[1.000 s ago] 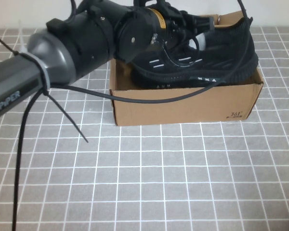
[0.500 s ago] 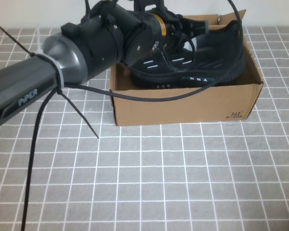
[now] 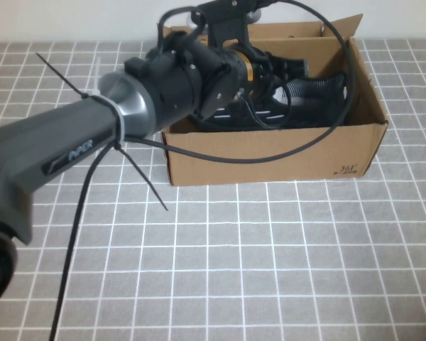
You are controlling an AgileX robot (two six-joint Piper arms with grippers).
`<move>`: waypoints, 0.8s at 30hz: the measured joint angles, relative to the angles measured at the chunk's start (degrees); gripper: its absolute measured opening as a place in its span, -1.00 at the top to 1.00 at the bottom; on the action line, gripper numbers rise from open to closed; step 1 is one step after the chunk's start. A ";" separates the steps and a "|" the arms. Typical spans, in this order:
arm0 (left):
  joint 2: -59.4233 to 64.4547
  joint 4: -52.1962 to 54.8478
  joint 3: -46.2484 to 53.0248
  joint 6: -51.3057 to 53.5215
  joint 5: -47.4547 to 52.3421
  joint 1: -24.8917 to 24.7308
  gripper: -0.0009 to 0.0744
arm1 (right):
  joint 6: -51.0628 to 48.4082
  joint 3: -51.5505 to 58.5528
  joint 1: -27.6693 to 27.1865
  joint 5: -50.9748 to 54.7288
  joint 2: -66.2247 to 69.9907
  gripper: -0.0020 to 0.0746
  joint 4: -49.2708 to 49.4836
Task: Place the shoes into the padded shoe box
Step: Place the shoe in the shoe box
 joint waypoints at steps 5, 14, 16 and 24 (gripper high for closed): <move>0.39 0.00 0.00 -0.44 -2.07 0.00 0.94 | 0.00 0.00 0.00 0.00 0.00 0.97 0.00; 0.39 -0.02 0.00 -0.82 -2.88 0.00 0.65 | 0.00 0.00 0.00 0.00 0.00 0.97 0.00; 0.39 -0.02 0.00 -0.93 -3.02 0.00 0.47 | 0.00 0.00 0.00 0.00 0.00 0.97 0.00; 0.06 0.09 -0.14 -1.12 -7.43 0.00 -0.04 | 0.00 0.00 0.00 0.00 0.00 0.97 0.00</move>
